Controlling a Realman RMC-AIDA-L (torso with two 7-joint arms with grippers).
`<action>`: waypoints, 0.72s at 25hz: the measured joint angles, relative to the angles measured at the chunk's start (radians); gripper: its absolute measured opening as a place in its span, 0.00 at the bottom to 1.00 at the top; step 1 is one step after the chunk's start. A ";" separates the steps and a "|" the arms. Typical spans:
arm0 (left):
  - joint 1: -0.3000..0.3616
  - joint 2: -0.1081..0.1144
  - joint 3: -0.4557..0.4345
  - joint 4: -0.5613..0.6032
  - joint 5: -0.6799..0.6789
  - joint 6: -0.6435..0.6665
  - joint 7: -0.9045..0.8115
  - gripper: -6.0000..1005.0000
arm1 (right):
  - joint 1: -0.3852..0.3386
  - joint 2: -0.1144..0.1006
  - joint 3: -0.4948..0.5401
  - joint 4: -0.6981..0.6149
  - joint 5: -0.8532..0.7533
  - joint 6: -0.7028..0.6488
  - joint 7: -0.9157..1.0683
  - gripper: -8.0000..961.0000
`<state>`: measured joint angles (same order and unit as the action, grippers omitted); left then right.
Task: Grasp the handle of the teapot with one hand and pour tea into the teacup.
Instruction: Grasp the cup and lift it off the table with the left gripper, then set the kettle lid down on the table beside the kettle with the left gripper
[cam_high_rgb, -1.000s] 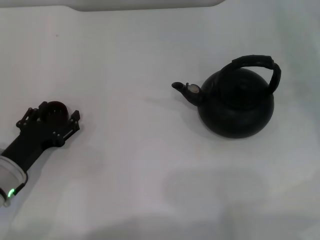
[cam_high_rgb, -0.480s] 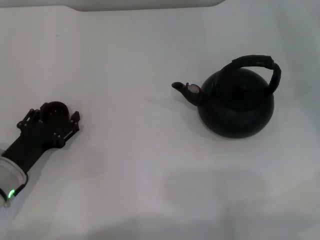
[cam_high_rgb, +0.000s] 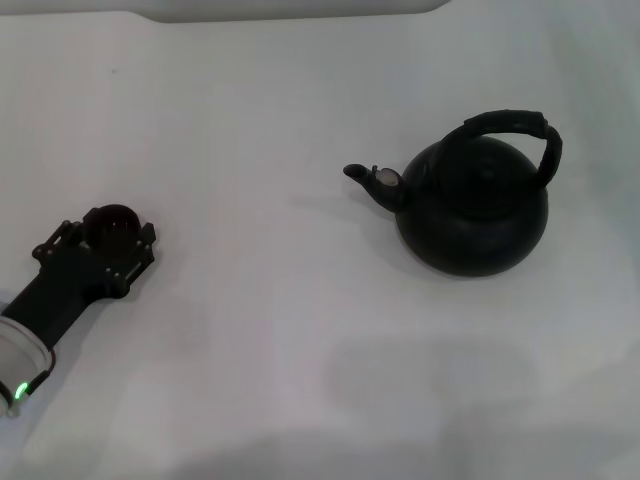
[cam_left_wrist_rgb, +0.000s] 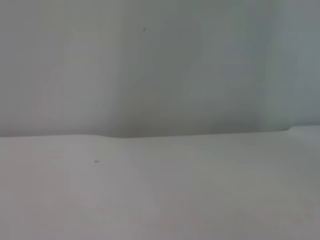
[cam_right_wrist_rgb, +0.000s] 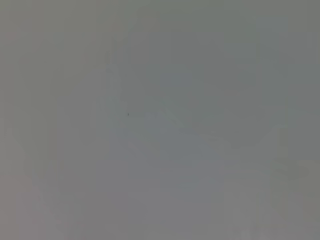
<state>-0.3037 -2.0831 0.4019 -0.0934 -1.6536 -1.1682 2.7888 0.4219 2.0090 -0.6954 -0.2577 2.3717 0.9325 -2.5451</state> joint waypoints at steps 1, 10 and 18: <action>0.000 0.000 0.000 0.000 0.000 -0.004 0.000 0.70 | 0.000 0.000 0.000 0.000 0.000 0.000 0.000 0.79; -0.036 0.000 0.000 0.004 0.039 -0.055 0.000 0.70 | 0.001 0.001 -0.001 0.003 0.000 0.000 0.000 0.79; -0.138 -0.003 0.000 -0.026 0.139 -0.010 0.000 0.70 | 0.006 0.002 -0.002 0.008 0.000 0.002 0.000 0.79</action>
<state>-0.4415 -2.0860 0.4018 -0.1196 -1.5142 -1.1777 2.7887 0.4283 2.0110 -0.6973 -0.2495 2.3714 0.9342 -2.5448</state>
